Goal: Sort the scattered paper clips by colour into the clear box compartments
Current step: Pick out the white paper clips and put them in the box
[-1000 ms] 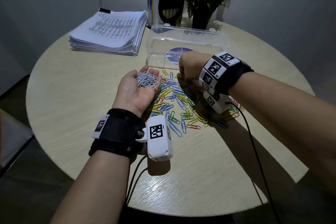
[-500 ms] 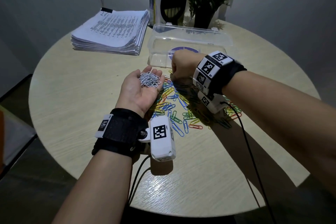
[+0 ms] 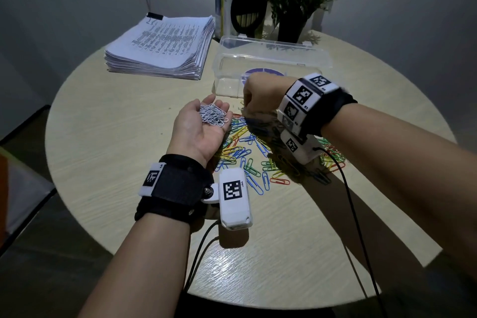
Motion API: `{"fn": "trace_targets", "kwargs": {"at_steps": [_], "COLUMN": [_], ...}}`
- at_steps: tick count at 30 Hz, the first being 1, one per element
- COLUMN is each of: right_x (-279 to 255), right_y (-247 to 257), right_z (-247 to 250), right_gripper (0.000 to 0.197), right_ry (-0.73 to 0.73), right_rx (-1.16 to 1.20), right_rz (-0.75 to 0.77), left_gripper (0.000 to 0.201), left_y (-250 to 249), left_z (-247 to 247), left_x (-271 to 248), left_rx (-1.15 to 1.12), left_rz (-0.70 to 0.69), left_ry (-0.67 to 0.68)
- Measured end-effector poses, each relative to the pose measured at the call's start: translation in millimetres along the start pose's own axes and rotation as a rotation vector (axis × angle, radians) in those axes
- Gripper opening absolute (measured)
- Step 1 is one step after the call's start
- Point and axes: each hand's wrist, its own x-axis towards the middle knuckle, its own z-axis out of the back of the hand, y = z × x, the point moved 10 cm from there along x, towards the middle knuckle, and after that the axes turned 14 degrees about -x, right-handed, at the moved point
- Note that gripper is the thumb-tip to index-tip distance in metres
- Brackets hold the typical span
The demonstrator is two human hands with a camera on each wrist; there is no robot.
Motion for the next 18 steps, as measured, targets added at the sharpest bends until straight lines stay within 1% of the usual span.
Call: {"fn": "trace_targets", "kwargs": {"at_steps": [2,3,4,5,8,10,11,13,16,18], "right_x": [-6,-11,-16,-21,-36,-42,-45,-46,-48,-47], "right_y": [-2,0,4,9,23,17,8,-25,-84,-104], "right_z": [14,22,28,32,35,37,40,48,54,42], "right_gripper": [0.007,0.006,0.009,0.010,0.006,0.007,0.009,0.012,0.020,0.031], "right_ry": [-0.041,-0.060,-0.071,-0.070,-0.044,-0.036,-0.050,-0.129,-0.264,-0.259], "right_rx": [0.179,0.274,0.345,0.386,0.417,0.453,0.456,0.388,0.147,0.039], "right_rz": [-0.008,0.010,0.038,0.066,0.130,0.136,0.111,0.007,-0.210,-0.271], "left_gripper": [0.038,0.037,0.037,0.036,0.034,0.035,0.036,0.038,0.036,0.031], "left_y": [1,3,5,8,18,21,21,20,18,15], "left_z": [-1,-2,-3,-4,-9,-12,-14,-16,-20,-26], "left_x": [0,0,0,0,-1,-4,-6,-9,-8,-7], "left_rx": [0.024,0.026,0.016,-0.001,-0.058,-0.061,-0.051,-0.034,-0.027,-0.022], "left_rz": [-0.008,-0.006,0.003,0.016,0.062,0.073,0.074,0.077,0.093,0.090], "left_ry": [0.003,0.007,0.013,0.023,0.046,0.046,0.039,0.024,0.021,0.029]}}
